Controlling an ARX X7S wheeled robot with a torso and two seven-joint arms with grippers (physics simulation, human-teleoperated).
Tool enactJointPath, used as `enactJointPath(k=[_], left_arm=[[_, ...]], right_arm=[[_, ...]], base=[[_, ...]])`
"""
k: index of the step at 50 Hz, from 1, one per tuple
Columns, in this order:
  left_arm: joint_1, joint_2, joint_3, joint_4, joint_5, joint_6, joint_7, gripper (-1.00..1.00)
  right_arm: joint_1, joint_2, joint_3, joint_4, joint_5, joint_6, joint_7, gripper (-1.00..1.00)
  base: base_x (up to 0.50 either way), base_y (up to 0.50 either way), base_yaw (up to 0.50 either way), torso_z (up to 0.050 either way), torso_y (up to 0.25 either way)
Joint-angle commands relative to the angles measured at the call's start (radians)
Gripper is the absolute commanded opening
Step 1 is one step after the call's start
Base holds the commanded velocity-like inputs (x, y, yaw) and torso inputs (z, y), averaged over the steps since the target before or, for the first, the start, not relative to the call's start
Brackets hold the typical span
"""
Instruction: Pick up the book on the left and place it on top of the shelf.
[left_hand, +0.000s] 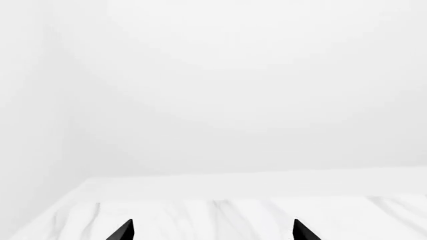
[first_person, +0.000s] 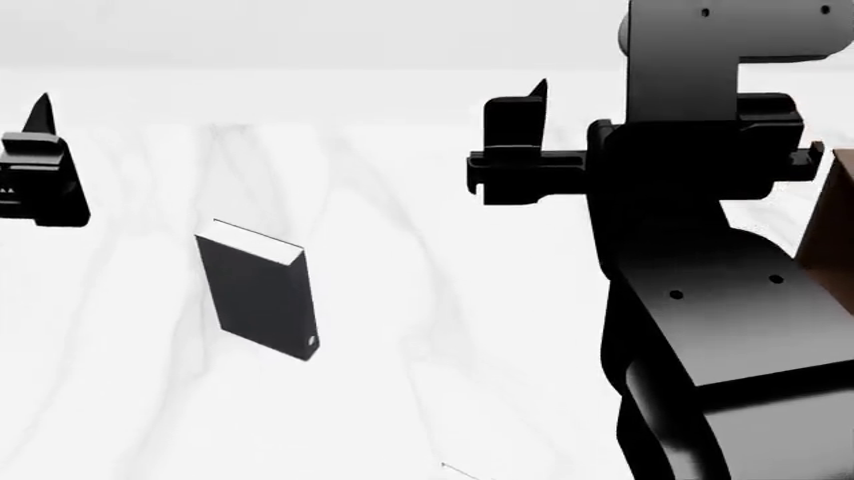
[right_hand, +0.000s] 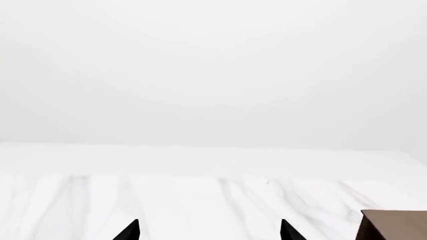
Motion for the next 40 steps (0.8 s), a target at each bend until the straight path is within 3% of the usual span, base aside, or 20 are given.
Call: enactJointPath(k=[1, 31, 40], left_arm=[[0.006, -0.005, 0.000, -0.002, -0.003, 0.006, -0.001, 1.00], [0.019, -0.011, -0.006, -0.010, -0.015, 0.022, -0.003, 1.00], [0.022, -0.010, -0.005, -0.009, -0.019, 0.023, -0.006, 1.00]], right_arm=[[-0.006, 0.005, -0.006, 0.001, 0.007, -0.004, 0.003, 1.00], [-0.028, 0.018, -0.036, 0.014, 0.020, -0.042, 0.007, 1.00], [0.008, 0.043, -0.101, 0.064, 0.013, 0.000, 0.005, 1.00]], base=[[0.50, 0.00, 0.00, 0.000, 0.011], [0.50, 0.00, 0.00, 0.000, 0.001], [0.04, 0.00, 0.00, 0.000, 0.002]])
